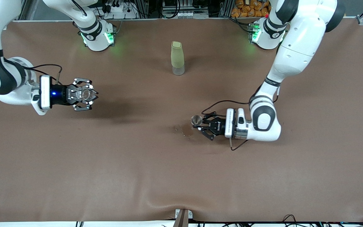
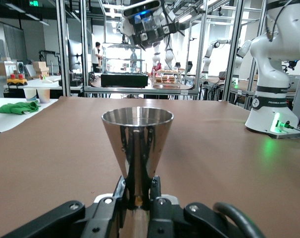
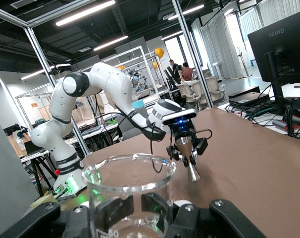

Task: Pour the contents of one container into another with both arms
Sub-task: 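Bring the cup with the right gripper above the jigger in the left gripper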

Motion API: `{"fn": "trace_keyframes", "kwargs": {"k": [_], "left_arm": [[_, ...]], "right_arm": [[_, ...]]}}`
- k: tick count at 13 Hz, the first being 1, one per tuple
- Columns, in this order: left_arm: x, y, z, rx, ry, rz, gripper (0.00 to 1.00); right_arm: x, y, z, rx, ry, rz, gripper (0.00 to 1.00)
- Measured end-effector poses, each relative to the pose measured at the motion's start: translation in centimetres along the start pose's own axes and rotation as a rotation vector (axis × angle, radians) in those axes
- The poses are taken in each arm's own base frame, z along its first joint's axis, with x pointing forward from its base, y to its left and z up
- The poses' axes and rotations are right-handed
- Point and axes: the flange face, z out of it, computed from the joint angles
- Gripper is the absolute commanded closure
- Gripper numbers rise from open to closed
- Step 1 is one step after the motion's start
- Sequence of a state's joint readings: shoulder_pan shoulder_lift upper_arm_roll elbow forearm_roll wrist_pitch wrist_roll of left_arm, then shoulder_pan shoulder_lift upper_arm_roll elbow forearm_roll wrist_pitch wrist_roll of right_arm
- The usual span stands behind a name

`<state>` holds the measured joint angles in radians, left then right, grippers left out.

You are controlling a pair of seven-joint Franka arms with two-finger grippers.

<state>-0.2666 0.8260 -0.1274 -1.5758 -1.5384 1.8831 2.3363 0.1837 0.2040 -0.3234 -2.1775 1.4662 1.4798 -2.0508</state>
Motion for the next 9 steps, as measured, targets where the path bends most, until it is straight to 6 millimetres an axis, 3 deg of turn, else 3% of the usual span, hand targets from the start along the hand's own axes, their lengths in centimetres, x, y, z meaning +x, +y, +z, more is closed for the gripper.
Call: {"fn": "trace_keyframes", "kwargs": {"k": [5, 9], "left_arm": [[1.2, 0.2, 3.8, 0.033, -0.004, -0.010, 1.00], [1.6, 0.8, 6.2, 0.054, -0.015, -0.015, 1.00]], "right_arm": [[0.9, 0.2, 7.8, 0.000, 0.033, -0.053, 1.00], [0.5, 0.2, 13.2, -0.024, 0.065, -0.065, 1.00]]}}
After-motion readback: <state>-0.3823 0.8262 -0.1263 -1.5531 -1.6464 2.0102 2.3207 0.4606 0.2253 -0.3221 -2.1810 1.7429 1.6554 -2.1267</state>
